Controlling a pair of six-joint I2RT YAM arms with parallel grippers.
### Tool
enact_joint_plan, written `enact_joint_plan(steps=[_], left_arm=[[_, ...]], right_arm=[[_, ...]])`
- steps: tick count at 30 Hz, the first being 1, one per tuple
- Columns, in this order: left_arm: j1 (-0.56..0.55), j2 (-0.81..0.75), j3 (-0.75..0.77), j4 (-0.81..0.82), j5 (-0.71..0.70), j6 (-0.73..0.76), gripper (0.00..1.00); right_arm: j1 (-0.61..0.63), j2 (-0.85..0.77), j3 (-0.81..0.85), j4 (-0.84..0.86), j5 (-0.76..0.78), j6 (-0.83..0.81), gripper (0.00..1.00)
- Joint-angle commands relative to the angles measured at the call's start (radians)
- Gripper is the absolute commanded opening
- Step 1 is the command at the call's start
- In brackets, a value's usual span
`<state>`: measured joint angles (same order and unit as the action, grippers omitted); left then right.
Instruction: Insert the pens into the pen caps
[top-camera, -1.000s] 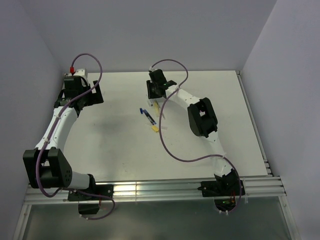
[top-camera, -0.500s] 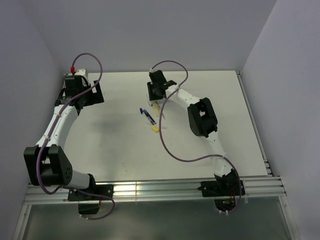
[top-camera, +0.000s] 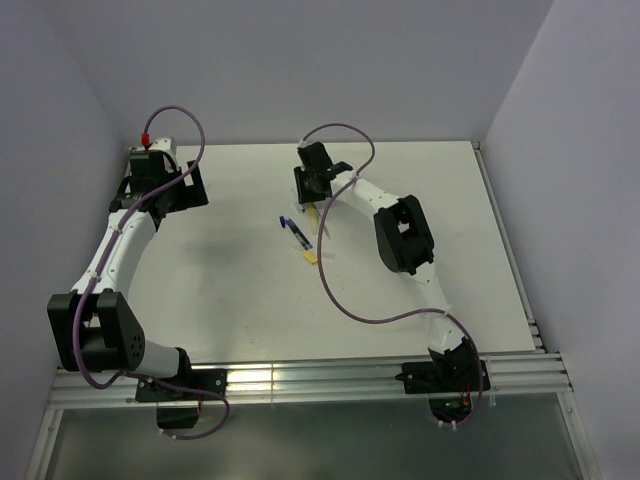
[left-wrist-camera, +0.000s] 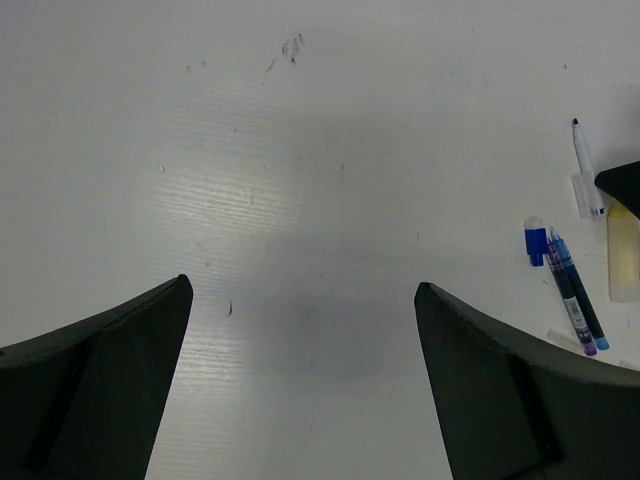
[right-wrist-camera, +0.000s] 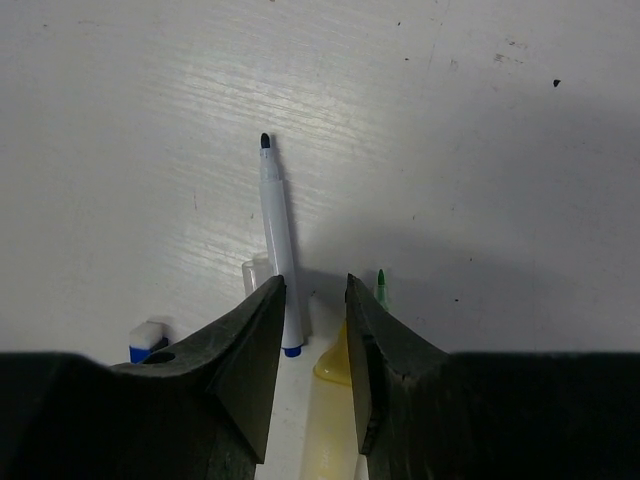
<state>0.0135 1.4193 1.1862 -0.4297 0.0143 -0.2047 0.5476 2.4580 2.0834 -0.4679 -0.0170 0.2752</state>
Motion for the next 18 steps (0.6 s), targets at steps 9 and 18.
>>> enact_joint_plan(steps=[9, 18], left_arm=[[0.005, -0.025, 0.012, 0.029, 0.023, -0.007, 1.00], [0.011, -0.028, 0.013, 0.026, 0.033, -0.006, 0.99]], right_arm=[[0.041, -0.007, 0.017, -0.005, 0.015, -0.053, 0.39], [0.055, 0.006, 0.017, -0.011, 0.049, -0.060, 0.33]])
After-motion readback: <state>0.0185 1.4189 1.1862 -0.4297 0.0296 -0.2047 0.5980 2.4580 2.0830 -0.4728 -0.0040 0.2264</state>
